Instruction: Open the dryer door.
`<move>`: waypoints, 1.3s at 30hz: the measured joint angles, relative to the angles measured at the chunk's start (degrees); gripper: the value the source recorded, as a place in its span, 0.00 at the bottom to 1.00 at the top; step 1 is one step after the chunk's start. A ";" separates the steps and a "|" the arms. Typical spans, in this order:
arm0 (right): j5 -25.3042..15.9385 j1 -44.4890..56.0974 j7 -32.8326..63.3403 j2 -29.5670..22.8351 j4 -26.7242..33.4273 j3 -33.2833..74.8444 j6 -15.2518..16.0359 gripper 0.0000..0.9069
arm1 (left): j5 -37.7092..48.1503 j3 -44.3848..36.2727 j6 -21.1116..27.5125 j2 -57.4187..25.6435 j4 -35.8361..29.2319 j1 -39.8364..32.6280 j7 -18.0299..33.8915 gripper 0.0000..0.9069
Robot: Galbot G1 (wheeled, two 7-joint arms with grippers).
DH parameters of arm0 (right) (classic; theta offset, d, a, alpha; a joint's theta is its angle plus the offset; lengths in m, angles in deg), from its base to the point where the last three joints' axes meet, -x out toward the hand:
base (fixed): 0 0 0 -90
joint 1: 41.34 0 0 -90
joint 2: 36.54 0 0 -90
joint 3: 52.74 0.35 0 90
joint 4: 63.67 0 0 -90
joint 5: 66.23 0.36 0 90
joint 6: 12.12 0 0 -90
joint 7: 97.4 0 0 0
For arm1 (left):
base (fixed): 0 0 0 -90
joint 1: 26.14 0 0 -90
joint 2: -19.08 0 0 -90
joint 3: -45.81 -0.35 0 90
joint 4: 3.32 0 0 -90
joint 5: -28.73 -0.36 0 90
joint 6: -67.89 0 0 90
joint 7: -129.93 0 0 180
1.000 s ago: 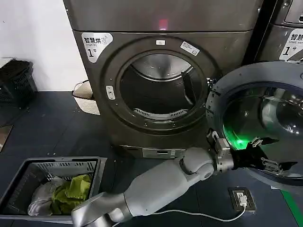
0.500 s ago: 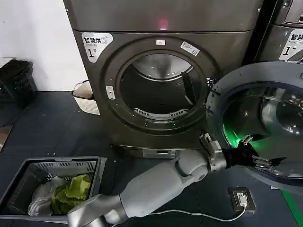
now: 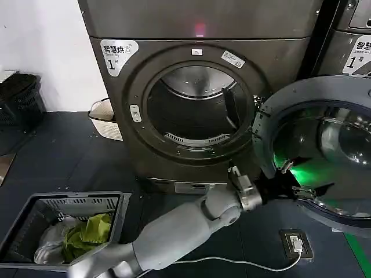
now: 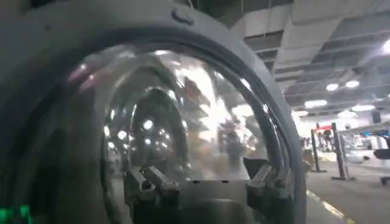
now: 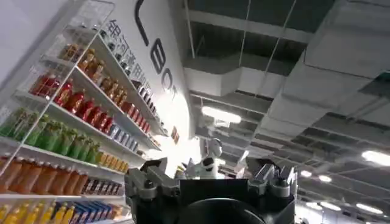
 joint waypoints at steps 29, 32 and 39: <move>0.72 1.50 0.31 0.84 -1.57 5.17 0.65 1.00 | 4.14 4.63 1.10 -26.37 -16.86 2.08 1.12 1.00; 0.69 1.43 0.46 0.84 -1.79 5.21 0.80 1.00 | 4.59 5.38 2.76 -31.02 -18.99 2.74 1.07 1.00; 0.62 1.39 0.55 1.19 -1.67 5.48 0.99 1.00 | 5.24 7.39 7.35 -41.45 -24.06 5.15 0.78 1.00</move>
